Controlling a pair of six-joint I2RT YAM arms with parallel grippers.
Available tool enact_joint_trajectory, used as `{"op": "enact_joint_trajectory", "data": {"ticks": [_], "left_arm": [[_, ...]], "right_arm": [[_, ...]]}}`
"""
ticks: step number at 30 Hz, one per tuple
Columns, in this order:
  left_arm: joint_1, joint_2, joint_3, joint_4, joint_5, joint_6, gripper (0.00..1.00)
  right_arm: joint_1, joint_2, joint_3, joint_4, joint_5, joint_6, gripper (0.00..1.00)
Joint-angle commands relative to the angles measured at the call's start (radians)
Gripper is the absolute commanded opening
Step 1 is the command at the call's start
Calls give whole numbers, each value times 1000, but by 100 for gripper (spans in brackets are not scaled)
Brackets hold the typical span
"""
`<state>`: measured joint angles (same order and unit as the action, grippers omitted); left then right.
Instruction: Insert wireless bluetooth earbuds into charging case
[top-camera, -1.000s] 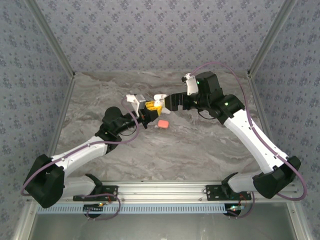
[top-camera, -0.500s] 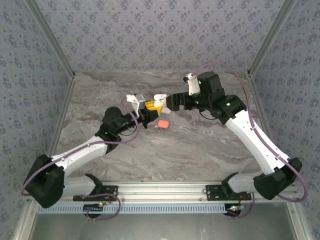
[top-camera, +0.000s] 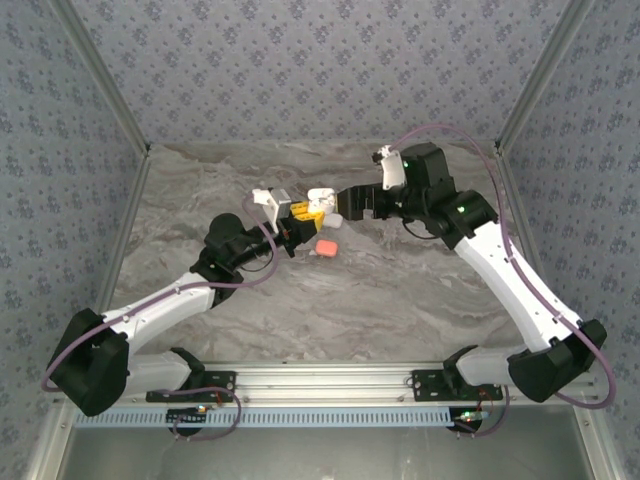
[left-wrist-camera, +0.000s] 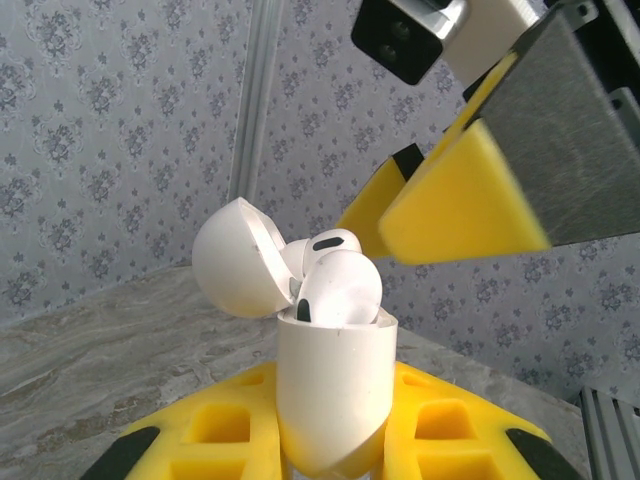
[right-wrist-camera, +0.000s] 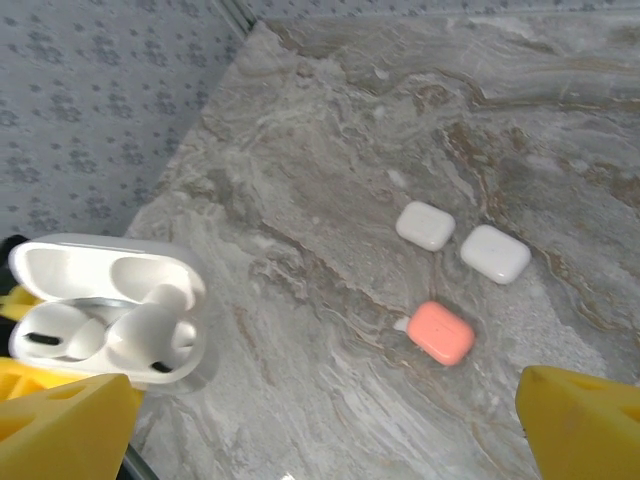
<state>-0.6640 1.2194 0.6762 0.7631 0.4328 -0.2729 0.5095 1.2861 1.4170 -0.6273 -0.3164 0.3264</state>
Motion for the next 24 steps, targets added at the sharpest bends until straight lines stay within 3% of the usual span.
{"op": "enact_joint_trajectory", "data": {"ticks": [1,24], "left_arm": [[-8,-11,23,58,-2,9,0],[-8,-6,27,62,4,8,0]], "right_arm": [[-6,-43,-12,84,-87,29,100],[35,46,34,43,-32,27,100]]}}
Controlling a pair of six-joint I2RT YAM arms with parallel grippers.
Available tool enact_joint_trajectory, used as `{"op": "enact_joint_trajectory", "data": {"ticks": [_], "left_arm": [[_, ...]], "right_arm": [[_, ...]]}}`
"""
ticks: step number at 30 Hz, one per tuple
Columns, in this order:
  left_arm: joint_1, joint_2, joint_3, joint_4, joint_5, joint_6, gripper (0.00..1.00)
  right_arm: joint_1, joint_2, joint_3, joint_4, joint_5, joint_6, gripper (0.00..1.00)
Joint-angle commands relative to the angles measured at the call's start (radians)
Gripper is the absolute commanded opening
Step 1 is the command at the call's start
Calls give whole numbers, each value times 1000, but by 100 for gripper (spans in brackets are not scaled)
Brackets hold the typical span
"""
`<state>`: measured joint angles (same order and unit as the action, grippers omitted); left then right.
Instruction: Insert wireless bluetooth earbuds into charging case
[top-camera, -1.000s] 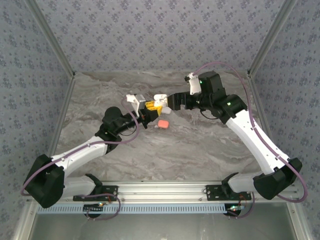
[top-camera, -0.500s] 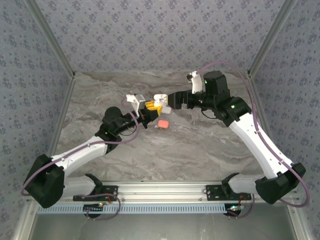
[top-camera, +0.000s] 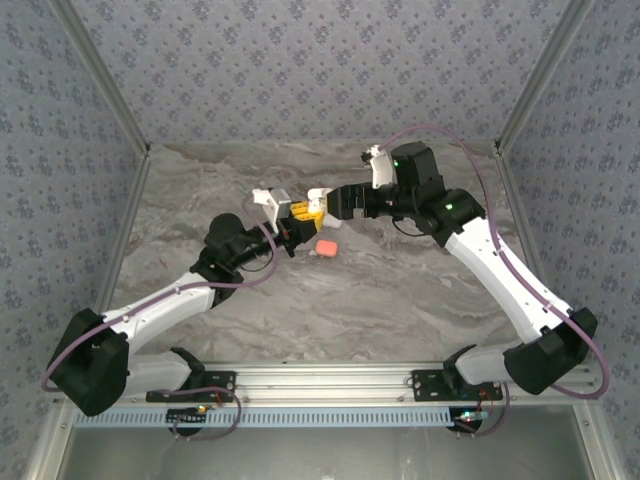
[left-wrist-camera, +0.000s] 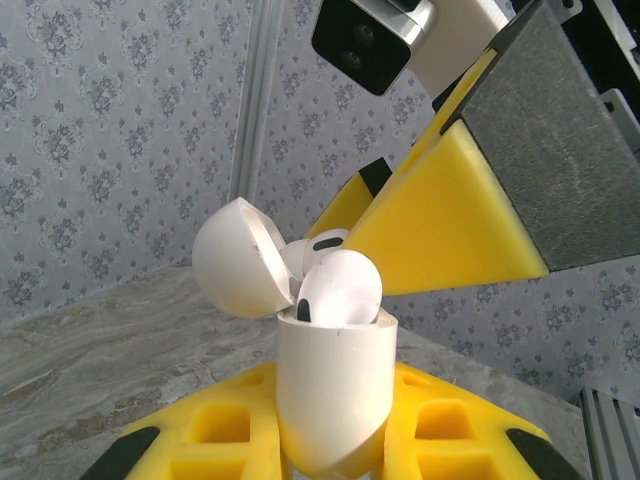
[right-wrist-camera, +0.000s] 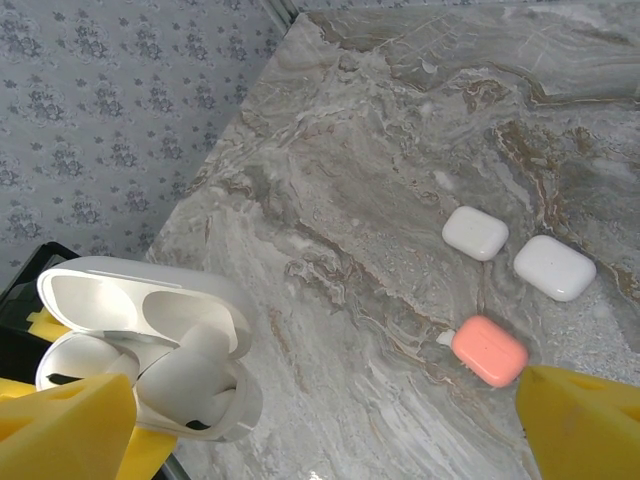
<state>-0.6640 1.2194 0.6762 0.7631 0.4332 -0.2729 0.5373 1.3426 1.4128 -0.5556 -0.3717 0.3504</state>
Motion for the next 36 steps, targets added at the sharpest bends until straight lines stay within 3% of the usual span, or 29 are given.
{"op": "enact_joint_trajectory", "data": {"ticks": [1,36], "left_arm": [[-8,-6,26,62,3,8,0],[-8,-10,16,74,-10,5,0]], "right_arm": [[7,-12,37,-34,26,2,100],[-1,-52,28,-94,71,-25,100]]}}
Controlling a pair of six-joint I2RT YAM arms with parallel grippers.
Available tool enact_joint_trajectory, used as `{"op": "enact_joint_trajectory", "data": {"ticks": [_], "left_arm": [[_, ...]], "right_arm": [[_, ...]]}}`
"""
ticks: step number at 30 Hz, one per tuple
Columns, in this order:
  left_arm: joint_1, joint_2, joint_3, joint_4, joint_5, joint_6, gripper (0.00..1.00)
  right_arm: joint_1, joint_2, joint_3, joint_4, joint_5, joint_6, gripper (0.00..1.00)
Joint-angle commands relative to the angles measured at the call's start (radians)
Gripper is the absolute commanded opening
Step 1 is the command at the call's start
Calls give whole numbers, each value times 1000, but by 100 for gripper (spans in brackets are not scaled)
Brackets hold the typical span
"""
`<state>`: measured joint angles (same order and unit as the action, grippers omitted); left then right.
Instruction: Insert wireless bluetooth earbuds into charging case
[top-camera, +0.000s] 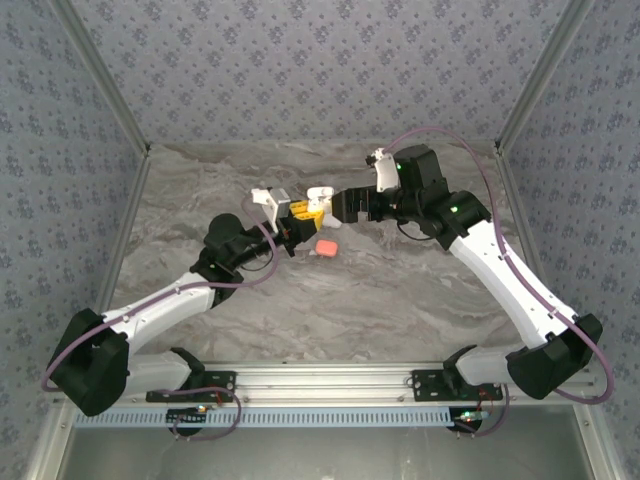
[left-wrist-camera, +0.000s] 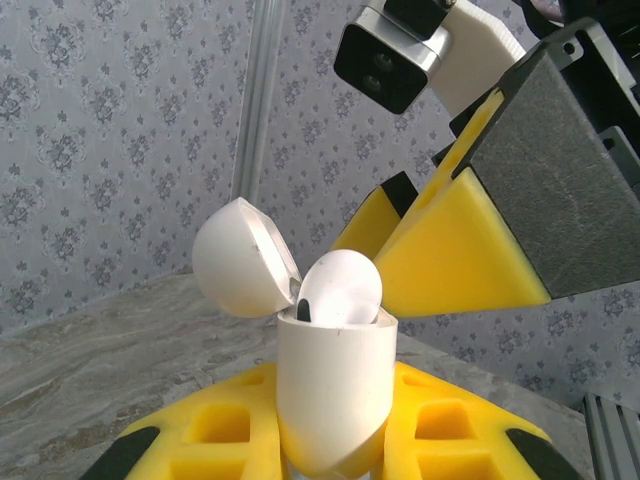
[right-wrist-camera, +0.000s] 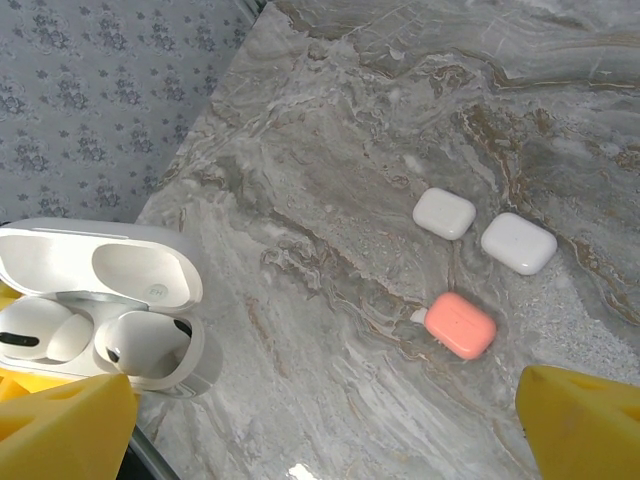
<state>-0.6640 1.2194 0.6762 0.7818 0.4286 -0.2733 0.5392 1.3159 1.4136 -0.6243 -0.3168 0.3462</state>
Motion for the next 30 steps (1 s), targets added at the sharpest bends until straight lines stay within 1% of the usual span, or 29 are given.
{"op": "enact_joint_trajectory", "data": {"ticks": [1,2,4,6,8,11,14,18,25,30], "left_arm": [[-8,-11,16,56,-6,5,0],[-8,-11,16,56,-7,5,0],[-8,-14,15,54,-3,5,0],[-8,-18,12,53,-4,5,0],[-8,-22,12,54,2,4,0],[-8,-23,11,63,18,-4,0],[-8,-23,15,67,36,-12,0],[-8,-24,16,64,45,-12,0],[-8,-20,17,66,49,-15,0],[-8,-16,16,65,45,-16,0]], "right_arm": [[-5,-29,26,-25,8,-23,100],[-8,-34,24,-23,-13,-25,100],[-30,-58,1,16,-110,-29,100],[-73,-102,-56,131,-235,-4,100],[-116,-139,-114,231,-332,34,100],[-163,-155,-180,350,-430,78,100],[-159,-113,-185,381,-488,93,100],[-113,-64,-178,451,-543,108,100],[-57,7,-108,443,-568,85,100],[-45,0,-104,471,-590,74,100]]}}
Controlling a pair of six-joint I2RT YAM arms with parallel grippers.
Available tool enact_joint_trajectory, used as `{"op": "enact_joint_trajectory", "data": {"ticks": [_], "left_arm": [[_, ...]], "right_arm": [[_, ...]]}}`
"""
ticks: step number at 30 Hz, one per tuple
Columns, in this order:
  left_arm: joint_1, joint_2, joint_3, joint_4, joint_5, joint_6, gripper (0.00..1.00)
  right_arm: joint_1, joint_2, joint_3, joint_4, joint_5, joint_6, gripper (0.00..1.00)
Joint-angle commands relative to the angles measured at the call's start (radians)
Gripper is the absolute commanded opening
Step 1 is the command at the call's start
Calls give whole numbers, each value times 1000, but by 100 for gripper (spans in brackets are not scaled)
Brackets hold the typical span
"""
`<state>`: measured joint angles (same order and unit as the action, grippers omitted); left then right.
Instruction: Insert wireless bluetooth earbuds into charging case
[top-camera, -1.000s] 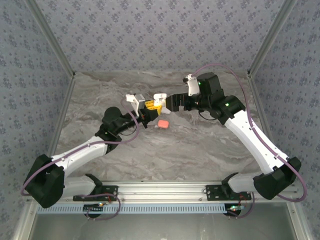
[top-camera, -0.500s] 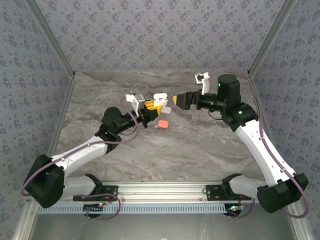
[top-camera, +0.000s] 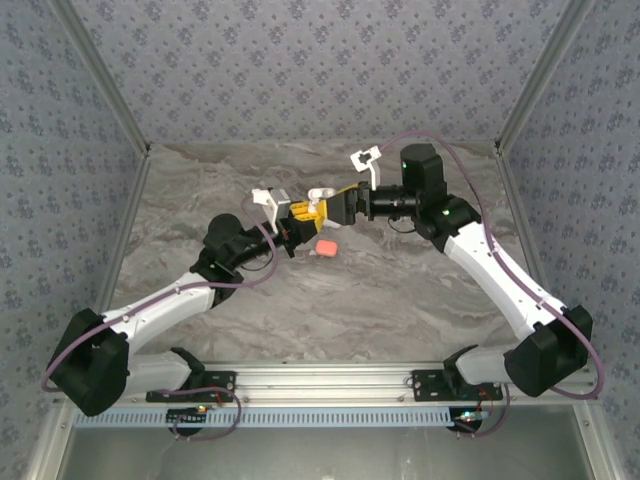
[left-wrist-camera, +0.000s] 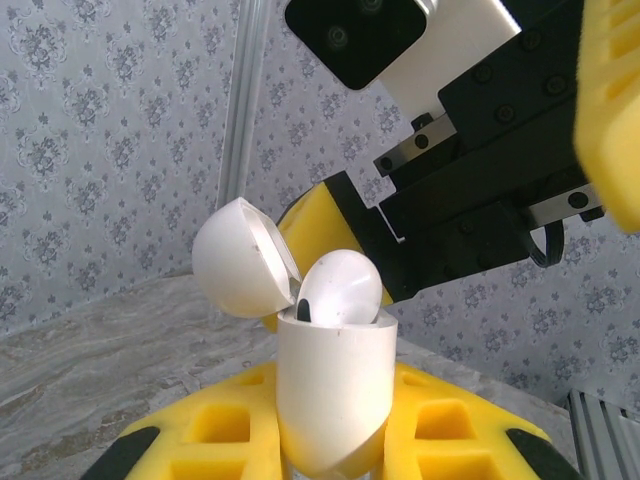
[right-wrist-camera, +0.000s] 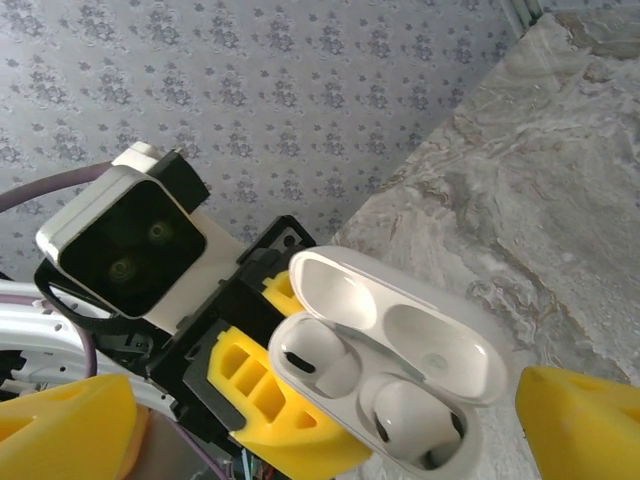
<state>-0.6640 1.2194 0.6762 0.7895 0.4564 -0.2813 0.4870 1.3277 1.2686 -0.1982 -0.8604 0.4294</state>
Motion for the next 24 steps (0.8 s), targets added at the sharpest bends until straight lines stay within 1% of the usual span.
{"op": "enact_joint_trajectory", "data": {"ticks": [1,11,14,17,18,19,22,24], "left_arm": [[-8,-15,16,57,18,-7,0],[-8,-14,17,55,14,-6,0],[-8,-13,16,54,10,-4,0],[-8,-9,21,52,10,-5,0],[-7,-10,22,47,11,-7,0],[-8,-11,23,40,10,-6,0],[-8,-22,20,-13,-2,-3,0],[-8,-36,14,-81,-31,3,0]], "right_arm": [[10,-19,37,60,-50,-11,100],[16,-114,-41,176,-37,-47,100],[16,-141,-55,149,-17,-73,100],[16,-146,-39,42,51,-121,100],[14,-147,-24,-20,105,-149,100],[15,-152,-3,-108,192,-180,100],[4,-170,45,-327,561,-232,100],[-22,-197,22,-367,680,-238,100]]}}
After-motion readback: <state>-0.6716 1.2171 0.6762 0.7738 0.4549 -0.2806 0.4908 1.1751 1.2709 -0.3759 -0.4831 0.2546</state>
